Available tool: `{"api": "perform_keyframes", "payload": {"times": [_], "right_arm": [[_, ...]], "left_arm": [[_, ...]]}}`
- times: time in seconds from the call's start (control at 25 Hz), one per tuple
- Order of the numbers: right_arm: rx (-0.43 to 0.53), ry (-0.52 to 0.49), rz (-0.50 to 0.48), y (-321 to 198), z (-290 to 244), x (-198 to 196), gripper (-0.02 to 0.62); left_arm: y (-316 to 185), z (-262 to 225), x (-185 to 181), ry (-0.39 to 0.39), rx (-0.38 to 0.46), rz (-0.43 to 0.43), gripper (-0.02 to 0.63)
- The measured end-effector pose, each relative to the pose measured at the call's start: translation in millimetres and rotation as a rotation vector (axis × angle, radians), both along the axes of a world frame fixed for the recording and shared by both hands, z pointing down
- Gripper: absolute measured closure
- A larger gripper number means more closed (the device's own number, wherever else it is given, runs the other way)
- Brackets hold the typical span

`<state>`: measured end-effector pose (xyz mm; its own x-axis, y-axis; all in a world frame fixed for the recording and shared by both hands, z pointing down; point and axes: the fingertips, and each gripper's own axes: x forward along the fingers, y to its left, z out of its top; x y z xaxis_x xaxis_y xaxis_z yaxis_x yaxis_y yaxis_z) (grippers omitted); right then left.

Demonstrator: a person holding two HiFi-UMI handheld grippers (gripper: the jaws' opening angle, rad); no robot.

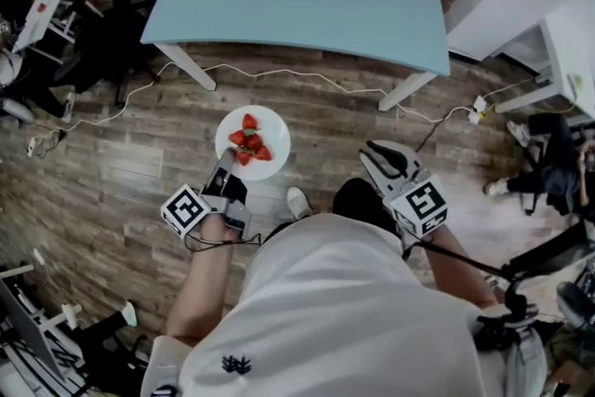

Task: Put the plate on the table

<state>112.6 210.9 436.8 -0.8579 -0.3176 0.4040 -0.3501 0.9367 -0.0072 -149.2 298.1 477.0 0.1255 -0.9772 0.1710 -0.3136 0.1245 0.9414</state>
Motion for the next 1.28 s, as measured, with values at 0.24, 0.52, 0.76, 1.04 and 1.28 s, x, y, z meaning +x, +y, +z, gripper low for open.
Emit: {"api": "perform_keyframes", "payload": {"times": [0.24,0.52,0.76,1.04,1.28], "right_arm": [[-0.005,0.032,-0.019,-25,10,-26,0.534],[-0.039,0.007,-0.025,-103,19,-65,0.535],[-0.029,-0.052,0.01,-221,15,-84,0.534],[-0.021,-0.055,0.086,-283,11,-72,0.535],[-0.046,-0.031,0.202,-312,19,-42,0.535]], "left_arm": [[-24,14,-32,0.038,0.011,-0.036,0.588],[-105,21,-61,0.043,-0.01,-0.017,0.588],[-223,15,-76,-0.009,-0.03,0.038,0.588],[-314,23,-90,-0.009,-0.051,0.109,0.588],[-393,33,-84,-0.015,-0.054,0.192,0.588]]}}
